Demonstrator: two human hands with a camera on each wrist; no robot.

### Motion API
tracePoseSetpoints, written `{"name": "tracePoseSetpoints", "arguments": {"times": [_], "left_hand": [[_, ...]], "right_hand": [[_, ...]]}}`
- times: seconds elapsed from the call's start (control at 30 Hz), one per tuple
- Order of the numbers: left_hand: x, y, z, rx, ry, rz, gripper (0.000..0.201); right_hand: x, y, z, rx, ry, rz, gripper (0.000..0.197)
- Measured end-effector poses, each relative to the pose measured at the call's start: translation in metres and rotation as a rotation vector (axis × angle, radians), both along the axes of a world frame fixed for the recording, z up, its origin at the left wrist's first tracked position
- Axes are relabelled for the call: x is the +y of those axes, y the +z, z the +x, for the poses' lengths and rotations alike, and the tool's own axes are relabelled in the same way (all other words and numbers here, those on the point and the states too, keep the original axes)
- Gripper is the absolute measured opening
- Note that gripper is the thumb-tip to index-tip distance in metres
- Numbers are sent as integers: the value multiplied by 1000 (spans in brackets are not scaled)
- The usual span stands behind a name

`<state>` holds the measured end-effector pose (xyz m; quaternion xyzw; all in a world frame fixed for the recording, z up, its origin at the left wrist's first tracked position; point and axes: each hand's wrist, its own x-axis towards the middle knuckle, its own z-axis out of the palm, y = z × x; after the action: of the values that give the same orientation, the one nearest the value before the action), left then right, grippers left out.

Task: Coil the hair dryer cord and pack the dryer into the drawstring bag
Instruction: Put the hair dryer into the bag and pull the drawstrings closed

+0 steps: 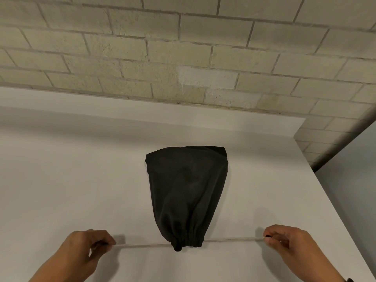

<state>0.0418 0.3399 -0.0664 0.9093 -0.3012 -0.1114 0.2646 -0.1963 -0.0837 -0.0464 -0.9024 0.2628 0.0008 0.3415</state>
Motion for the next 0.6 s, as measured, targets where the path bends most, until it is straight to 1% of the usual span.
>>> {"name": "tracePoseSetpoints", "arguments": {"times": [0.17,0.23,0.27,0.3,0.37,0.4,0.43,0.5,0.6], "left_hand": [[1,0,0,-7,55,-38,69],[-3,8,-1,-21,32,-62,66],[-6,14,-1,-46,10,-85,60],[-11,21,-2,-61,-11,-121,49],[-28,39,-2,-57,-68,-211,19],[-39,47,-2,-50,-87,-248,10],[-51,53,-3,-47,-90,-279,9],[-79,58,-5,0,-77,-336,14],[-121,53,-8,108,-86,-367,16]], "right_hand": [[4,-4,-1,-1,-7,31,29],[5,0,-1,-28,2,45,30],[5,4,0,-58,10,51,30],[7,9,3,-93,27,47,30],[13,20,14,-194,80,32,28],[18,26,21,-251,98,53,24],[25,32,31,-297,112,90,19],[40,37,53,-334,124,148,13],[63,33,89,-356,64,214,15]]}}
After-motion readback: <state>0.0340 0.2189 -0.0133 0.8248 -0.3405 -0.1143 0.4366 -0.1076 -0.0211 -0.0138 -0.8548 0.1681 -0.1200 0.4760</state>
